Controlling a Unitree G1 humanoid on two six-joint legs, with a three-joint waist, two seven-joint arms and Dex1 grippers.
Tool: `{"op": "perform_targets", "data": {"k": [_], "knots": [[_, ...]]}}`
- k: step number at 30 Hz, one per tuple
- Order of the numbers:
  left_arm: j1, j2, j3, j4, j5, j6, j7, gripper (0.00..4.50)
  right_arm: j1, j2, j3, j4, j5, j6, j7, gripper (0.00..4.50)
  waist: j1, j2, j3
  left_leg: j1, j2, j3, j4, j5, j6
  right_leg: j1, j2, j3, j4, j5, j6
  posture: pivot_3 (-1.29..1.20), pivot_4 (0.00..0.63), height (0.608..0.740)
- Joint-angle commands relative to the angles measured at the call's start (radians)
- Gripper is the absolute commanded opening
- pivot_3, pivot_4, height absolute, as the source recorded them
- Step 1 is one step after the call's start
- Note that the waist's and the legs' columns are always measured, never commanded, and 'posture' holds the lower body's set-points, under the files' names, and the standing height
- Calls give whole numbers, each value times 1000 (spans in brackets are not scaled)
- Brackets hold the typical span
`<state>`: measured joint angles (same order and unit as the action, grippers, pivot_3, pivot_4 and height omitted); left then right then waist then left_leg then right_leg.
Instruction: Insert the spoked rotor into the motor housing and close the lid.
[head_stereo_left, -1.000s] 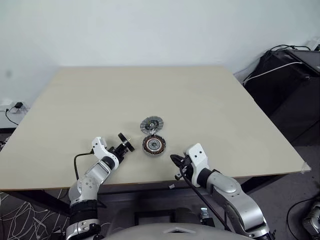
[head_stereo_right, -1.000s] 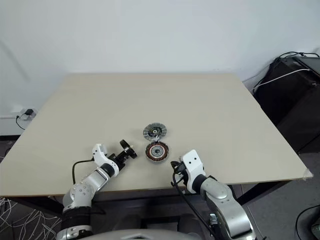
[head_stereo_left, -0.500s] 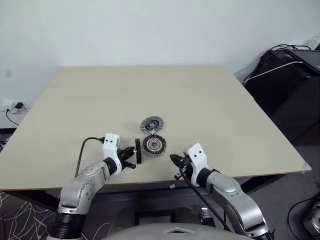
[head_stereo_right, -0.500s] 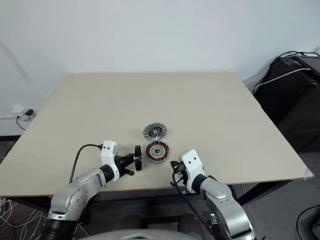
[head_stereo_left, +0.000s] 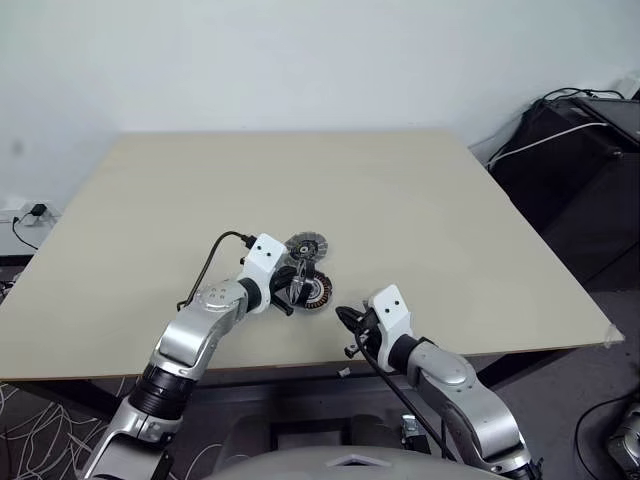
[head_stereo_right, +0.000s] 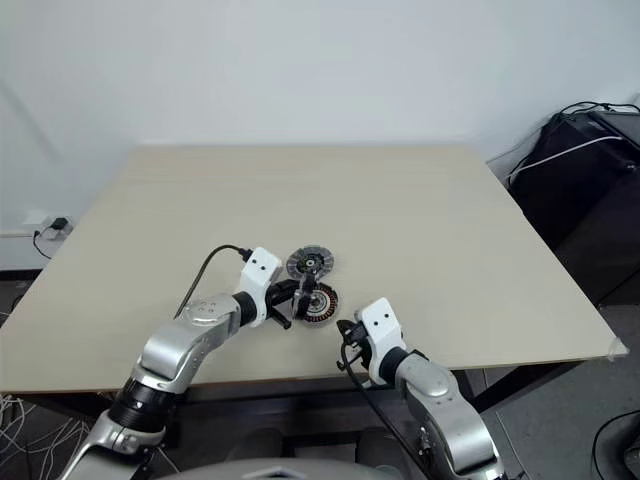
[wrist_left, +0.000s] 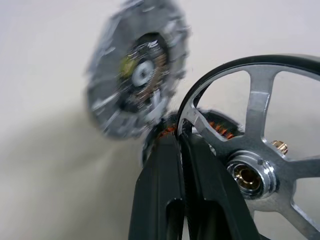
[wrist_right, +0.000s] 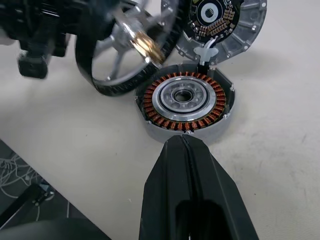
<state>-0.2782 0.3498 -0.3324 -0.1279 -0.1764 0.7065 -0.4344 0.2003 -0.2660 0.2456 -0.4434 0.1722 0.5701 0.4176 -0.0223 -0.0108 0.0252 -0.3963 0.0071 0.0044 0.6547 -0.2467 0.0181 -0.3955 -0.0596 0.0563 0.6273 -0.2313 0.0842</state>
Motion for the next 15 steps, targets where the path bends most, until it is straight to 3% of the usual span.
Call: {"op": "perform_targets", "data": {"k": [1, 15], "knots": [[-74, 31, -61, 23, 78, -41, -40, 42, -13, 5, -6, -18, 8, -25, -5, 0, -1, 0, 0, 0, 0, 0, 0, 0, 0, 0, 0, 0, 0, 0, 0, 0, 0, 740], [-139, 26, -163, 69, 320, -81, -50, 42, -12, 9, -13, -19, 12, -31, -13, 0, 2, 0, 0, 0, 0, 0, 0, 0, 0, 0, 0, 0, 0, 0, 0, 0, 0, 740]]}}
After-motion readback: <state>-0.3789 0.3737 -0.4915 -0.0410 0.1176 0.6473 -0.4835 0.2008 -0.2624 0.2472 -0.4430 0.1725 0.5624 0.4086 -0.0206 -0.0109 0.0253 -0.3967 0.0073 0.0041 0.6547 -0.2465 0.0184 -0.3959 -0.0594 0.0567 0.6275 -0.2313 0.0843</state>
